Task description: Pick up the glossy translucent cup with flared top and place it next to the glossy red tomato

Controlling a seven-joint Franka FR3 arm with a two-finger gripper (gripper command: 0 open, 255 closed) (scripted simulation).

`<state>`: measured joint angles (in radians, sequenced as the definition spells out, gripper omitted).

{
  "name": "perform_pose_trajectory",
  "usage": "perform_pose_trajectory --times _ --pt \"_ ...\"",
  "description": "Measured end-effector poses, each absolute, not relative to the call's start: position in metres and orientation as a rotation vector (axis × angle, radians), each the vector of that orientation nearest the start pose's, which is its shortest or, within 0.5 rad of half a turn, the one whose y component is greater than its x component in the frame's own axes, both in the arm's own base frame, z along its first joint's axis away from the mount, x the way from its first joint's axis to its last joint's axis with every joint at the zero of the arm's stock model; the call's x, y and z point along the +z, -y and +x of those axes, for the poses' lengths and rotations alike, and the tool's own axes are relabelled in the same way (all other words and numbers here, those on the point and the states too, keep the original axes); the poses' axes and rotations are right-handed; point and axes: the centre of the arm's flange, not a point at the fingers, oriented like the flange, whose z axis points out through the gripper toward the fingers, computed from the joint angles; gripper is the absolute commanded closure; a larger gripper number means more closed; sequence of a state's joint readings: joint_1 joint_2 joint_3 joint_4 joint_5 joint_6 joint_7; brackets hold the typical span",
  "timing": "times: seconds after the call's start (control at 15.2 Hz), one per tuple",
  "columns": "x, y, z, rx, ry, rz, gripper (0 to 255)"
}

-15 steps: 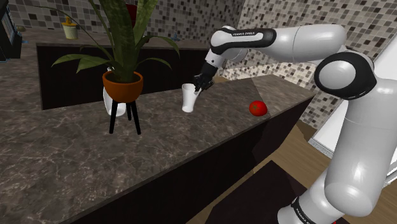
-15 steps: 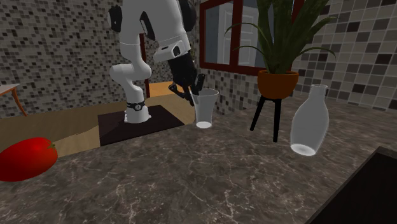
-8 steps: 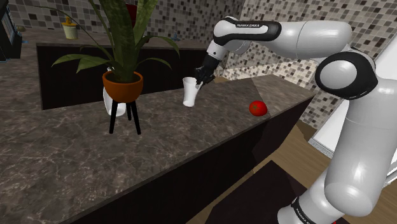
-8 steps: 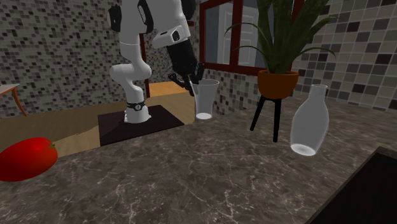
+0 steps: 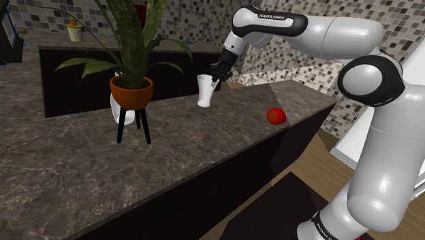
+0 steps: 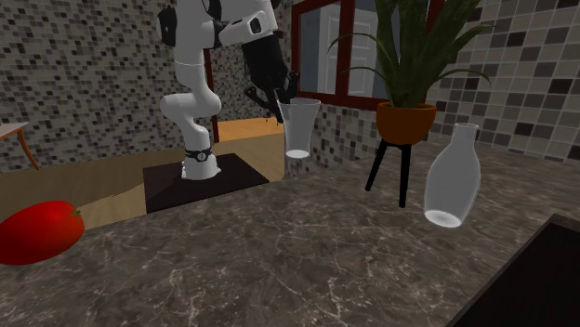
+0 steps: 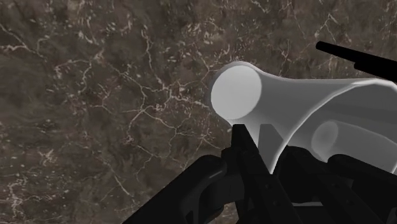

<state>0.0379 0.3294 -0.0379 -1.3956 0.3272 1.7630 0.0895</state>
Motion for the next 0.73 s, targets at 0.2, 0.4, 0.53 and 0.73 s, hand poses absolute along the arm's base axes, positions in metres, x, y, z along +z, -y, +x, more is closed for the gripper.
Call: perform_pose_trajectory --times 0.2,0.4,0.53,0.73 --pt "0.544 -0.033 0.665 -0.034 -0.204 -2.823 255" --pt "0.560 -0.033 0.665 -0.034 -0.204 -2.823 255" --pt "0.564 -0.018 0.659 -0.034 -0.204 -2.823 255" --pt "0.566 0.015 0.643 -0.033 -0.205 -2.823 255"
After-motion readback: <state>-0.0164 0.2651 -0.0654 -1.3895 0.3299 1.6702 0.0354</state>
